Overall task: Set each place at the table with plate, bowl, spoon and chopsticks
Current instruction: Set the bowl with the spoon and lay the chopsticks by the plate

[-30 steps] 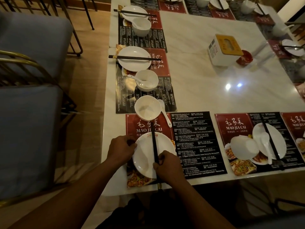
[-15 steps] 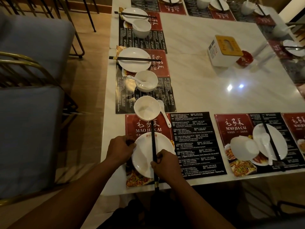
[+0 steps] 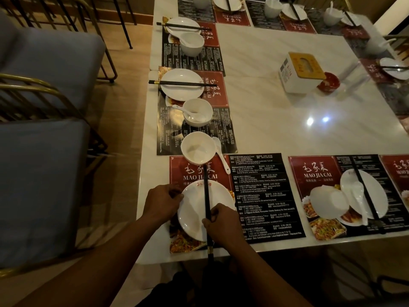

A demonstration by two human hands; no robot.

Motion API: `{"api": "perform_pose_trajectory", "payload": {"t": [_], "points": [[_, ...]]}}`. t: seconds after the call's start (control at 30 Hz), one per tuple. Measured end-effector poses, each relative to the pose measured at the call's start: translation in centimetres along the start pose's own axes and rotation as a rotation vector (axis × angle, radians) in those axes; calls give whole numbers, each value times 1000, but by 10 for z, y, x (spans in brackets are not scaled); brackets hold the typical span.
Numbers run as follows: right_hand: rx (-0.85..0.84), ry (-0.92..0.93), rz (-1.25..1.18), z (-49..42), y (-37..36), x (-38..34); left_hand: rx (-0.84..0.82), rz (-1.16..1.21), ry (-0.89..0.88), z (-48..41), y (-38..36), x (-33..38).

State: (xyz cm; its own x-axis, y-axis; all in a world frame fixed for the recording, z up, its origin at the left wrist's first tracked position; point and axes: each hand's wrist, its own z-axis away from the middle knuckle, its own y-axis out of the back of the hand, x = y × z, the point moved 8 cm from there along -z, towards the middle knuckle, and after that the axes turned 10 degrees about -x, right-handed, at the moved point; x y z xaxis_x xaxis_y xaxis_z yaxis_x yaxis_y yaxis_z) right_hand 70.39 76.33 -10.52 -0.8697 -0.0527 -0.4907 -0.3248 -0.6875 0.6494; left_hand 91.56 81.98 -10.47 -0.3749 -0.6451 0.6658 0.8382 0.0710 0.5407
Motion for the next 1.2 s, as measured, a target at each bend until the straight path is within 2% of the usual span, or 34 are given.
{"api": "perform_pose_trajectory", "payload": {"t": [0.47, 0.63, 0.77, 0.93, 1.2], "points": [[-18, -1, 16, 1, 0, -2, 10, 21, 10, 6, 4, 7], [38, 17, -19, -3, 26, -6, 37, 55, 20, 1, 11, 12], [126, 45, -81, -33, 72, -23, 79, 151, 13, -16, 25, 28], [228, 99, -151, -85, 124, -58, 33, 386, 67, -48, 32, 45], [72, 109, -27, -135, 114, -91, -56, 637, 143, -75, 20, 53]]}}
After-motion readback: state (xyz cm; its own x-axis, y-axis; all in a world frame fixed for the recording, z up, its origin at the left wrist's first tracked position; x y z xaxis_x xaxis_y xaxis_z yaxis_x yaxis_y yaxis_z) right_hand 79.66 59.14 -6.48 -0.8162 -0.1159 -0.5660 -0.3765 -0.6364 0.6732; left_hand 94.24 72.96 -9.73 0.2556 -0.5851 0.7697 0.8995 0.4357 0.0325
